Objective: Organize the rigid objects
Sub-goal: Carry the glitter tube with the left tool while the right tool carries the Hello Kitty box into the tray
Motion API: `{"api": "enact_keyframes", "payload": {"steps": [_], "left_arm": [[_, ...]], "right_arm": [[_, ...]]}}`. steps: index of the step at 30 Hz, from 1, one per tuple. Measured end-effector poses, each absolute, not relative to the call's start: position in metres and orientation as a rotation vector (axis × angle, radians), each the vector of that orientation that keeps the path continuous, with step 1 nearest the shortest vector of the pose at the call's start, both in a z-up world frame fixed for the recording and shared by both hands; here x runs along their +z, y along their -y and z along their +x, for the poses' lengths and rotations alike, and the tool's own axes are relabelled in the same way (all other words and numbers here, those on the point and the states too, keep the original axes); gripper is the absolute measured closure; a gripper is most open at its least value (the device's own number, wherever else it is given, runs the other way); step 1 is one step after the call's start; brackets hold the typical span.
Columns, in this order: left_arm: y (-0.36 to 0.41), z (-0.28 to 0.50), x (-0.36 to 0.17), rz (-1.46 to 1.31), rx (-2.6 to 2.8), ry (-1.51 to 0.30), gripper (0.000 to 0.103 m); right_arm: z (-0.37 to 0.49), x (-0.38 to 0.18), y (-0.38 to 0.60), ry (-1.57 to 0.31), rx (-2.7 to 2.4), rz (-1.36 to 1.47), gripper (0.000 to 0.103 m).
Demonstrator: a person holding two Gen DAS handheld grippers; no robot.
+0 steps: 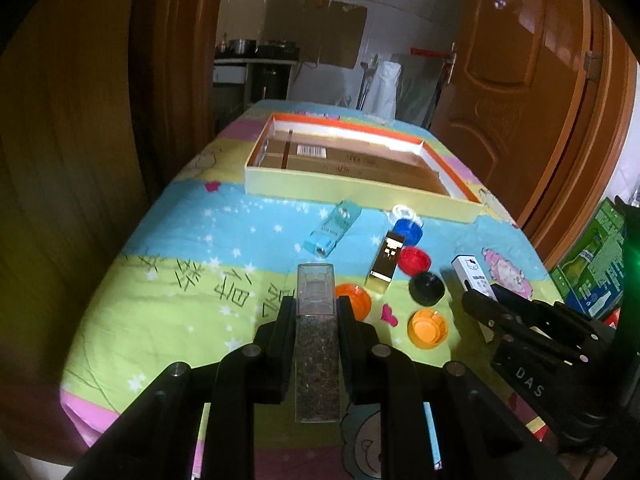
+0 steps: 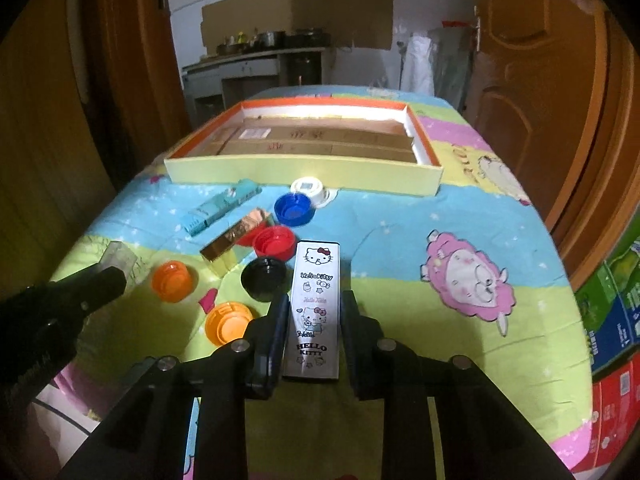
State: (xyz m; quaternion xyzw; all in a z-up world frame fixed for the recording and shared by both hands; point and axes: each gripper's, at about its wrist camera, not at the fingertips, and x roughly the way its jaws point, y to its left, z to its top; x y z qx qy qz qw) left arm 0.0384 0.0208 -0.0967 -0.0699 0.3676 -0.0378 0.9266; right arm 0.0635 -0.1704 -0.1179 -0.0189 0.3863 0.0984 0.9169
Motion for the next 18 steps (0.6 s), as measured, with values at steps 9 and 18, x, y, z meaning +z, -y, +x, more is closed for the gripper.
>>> {"api": "enact_keyframes", "payload": {"steps": [9, 18], "left_arm": [[-0.016, 0.050, -0.069, -0.120, -0.091, -0.705, 0.083], [-0.011, 0.073, -0.044, -0.076, -0.082, -0.667, 0.083]], "right_arm": [[0.060, -0.084, 0.176, -0.734, 0.214, -0.010, 0.077], [0.070, -0.060, 0.182, -0.690, 0.220, 0.012, 0.077]]}}
